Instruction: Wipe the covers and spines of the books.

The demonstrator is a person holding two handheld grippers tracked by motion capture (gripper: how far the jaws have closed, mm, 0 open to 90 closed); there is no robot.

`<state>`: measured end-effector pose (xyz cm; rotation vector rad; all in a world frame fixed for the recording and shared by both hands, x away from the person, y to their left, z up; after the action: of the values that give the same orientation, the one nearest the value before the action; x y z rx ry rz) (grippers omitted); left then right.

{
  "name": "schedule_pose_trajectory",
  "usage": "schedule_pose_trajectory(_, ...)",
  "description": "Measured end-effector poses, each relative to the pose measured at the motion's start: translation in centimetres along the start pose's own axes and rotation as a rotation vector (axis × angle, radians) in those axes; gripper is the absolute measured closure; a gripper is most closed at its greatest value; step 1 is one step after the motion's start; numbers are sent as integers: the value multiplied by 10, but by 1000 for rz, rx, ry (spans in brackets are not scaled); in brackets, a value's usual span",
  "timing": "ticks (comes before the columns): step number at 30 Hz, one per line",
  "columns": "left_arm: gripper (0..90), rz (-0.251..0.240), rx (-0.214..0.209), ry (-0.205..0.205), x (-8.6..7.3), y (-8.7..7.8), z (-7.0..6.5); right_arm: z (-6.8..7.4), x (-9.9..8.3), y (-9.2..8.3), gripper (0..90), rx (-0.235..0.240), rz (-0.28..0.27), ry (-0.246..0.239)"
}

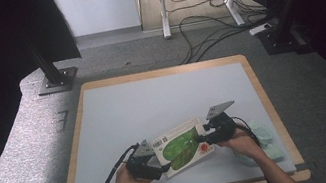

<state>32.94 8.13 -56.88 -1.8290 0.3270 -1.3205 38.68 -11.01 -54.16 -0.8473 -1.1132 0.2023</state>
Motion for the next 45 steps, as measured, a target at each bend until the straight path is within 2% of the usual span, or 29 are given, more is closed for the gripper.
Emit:
schedule_pose_trajectory(1,255,0,0,0,0,0,0,0,0,0,485,0,0,0)
schedule_pose_trajectory(2,272,-1,-7,1,0,-1,-2,0,0,-2,476,-30,12,-14)
schedule_pose_trajectory(6,293,-5,-9,10,0,-1,-4,2,0,-4,457,-52,14,-26)
schedule_pose_trajectory(11,307,-5,-12,5,0,-2,-3,0,-1,-5,409,-68,11,-11)
schedule_pose_trajectory(14,362,-22,-13,15,2,-6,-5,-6,-5,-4,368,-111,35,12)
schedule_pose_trajectory(18,410,-33,-18,21,3,-9,-6,-10,-12,1,360,-78,53,46)
schedule_pose_trajectory(22,440,-44,-38,4,4,-10,-6,-7,-11,6,411,4,33,74)
schedule_pose_trajectory(24,464,-51,-53,-1,5,-12,-7,-5,-10,6,427,29,24,76)
schedule_pose_trajectory(27,497,-53,-76,-5,6,-14,-7,-4,-7,5,449,28,27,75)
schedule_pose_trajectory(31,585,-82,-117,-15,10,-19,-7,-3,-4,1,463,24,-3,72)
schedule_pose_trajectory(36,661,-88,-127,-13,12,-25,-6,-3,2,-2,462,10,-30,56)
schedule_pose_trajectory(39,714,-91,-118,-11,14,-28,-4,-2,7,-2,460,0,-44,37)
schedule_pose_trajectory(41,742,-83,-45,2,15,-33,5,0,10,-2,460,-9,-48,16)
schedule_pose_trajectory(45,735,-76,0,16,15,-37,12,3,16,2,465,-42,-55,-10)
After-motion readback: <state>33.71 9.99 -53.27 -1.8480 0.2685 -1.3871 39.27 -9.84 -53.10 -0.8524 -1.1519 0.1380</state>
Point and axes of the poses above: each handheld gripper's, and its own axes: y roughly forward along the jaws, x roughly out of its top, z roughly to its left, the point moved 9 cm from there along y, roughly forward along the jaws, and after that the axes turned 4 degrees about z, right-handed, at the moved point
